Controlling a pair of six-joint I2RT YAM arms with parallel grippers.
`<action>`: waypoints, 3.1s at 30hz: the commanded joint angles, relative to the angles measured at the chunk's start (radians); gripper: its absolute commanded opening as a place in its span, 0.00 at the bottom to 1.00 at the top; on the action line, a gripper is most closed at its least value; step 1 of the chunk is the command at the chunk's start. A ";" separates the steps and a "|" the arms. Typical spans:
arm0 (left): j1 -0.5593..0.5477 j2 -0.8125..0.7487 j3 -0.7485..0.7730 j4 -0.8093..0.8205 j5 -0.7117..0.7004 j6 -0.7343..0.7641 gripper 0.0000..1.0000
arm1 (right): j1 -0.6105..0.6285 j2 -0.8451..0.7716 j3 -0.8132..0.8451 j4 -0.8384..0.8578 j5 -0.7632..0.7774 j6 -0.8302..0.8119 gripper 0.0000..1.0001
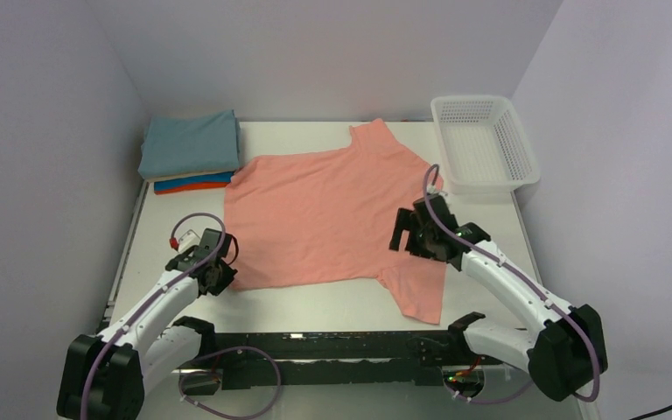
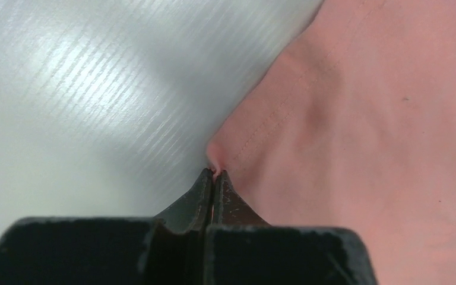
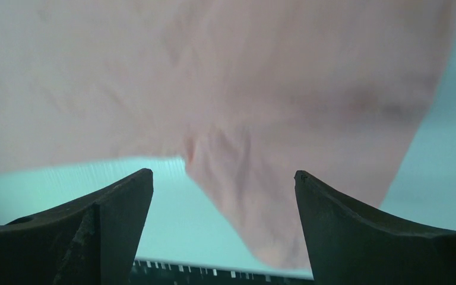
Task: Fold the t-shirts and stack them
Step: Grab the side of the flattened tshirt closest away from the robot with both arms, then fold the flattened tshirt in 1/3 of the way
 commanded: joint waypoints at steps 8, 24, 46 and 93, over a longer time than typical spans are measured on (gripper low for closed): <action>0.006 -0.069 0.019 -0.051 -0.044 0.037 0.00 | 0.200 -0.068 -0.105 -0.450 -0.054 0.229 0.66; 0.013 -0.051 0.028 -0.044 -0.025 0.055 0.00 | 0.204 0.170 -0.246 -0.168 -0.202 0.223 0.20; 0.016 -0.183 0.030 -0.093 0.056 0.077 0.00 | 0.334 -0.149 -0.082 -0.360 -0.136 0.307 0.00; 0.258 0.394 0.388 0.236 0.104 0.176 0.29 | -0.171 0.664 0.621 0.208 -0.051 -0.355 0.02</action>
